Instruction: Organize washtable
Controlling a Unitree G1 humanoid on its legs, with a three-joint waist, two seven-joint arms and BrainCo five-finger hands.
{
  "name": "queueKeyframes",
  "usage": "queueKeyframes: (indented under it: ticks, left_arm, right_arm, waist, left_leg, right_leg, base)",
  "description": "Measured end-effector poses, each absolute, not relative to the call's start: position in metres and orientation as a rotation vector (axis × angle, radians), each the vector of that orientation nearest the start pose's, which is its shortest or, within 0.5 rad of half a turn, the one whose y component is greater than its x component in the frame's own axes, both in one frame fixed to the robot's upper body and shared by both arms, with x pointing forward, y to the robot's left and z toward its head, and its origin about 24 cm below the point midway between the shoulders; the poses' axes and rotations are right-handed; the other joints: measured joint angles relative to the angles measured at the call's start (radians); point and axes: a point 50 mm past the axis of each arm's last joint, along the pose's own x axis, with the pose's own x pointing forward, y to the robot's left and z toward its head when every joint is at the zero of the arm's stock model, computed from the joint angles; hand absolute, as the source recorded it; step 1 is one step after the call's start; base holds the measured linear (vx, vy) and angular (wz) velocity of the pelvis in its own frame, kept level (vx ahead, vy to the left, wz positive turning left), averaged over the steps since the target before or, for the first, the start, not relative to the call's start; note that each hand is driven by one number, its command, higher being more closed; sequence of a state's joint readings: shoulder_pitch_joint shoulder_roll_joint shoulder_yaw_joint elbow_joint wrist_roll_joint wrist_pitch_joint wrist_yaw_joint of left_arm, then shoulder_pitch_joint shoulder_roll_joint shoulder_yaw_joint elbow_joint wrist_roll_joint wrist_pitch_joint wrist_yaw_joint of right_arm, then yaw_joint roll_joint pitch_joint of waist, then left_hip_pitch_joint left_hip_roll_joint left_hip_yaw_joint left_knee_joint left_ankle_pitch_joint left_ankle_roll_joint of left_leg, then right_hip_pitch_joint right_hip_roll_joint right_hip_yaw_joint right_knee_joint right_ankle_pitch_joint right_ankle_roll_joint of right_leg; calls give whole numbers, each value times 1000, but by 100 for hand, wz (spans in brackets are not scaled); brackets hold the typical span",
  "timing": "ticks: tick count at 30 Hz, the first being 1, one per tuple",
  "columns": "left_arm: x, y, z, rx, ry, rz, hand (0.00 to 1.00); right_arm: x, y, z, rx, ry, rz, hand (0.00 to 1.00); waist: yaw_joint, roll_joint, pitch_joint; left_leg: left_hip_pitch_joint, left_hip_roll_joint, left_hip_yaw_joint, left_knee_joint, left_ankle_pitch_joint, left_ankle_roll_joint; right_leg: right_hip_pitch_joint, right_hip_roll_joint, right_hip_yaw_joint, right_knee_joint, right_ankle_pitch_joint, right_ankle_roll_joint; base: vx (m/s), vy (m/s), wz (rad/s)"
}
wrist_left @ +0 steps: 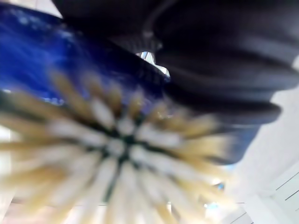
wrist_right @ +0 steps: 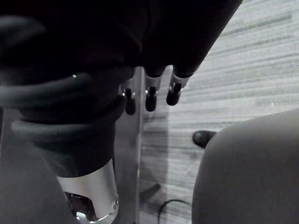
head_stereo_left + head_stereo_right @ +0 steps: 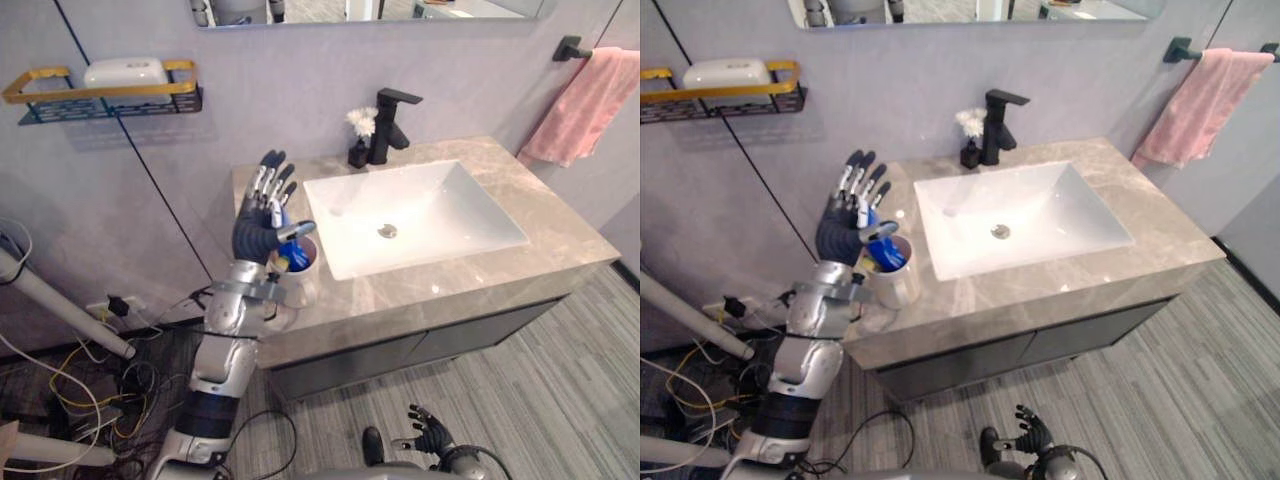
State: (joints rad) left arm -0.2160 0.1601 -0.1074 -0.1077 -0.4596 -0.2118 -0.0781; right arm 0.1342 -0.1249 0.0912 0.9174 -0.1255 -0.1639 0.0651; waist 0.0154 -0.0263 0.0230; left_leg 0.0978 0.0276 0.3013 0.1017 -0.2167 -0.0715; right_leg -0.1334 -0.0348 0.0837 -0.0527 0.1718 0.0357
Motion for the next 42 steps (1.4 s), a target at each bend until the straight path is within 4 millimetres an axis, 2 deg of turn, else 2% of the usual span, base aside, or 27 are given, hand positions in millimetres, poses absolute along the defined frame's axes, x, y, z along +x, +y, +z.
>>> queueKeyframes:
  ticks: [15,24,42]
  left_arm:
    - [276,138,144,-359,-518,-193,0]
    - [269,139,162,-385,-612,-182,0]
    - [264,148,171,-408,-681,-134,0]
  right_arm:
    - [113,-180,-146,-215,898,147,0]
    - [113,-180,-146,-215,898,146,0]
    - [113,-180,-146,-215,898,147,0]
  waist:
    - [0,-1,1]
    - [1,-3,2]
    - [1,-2,3]
  left_leg:
    - [0,1,-10,0,0,0]
    - [2,2,-15,0,0,0]
    - [2,4,-22,1,0,0]
  right_leg:
    - [-3,0,-4,18,-10,5]
    - [-7,0,-7,33,-21,7]
    - [-1,-1,-17,28,-20,7]
  base:
    - [0,0,1]
    - [0,0,0]
    - [0,0,1]
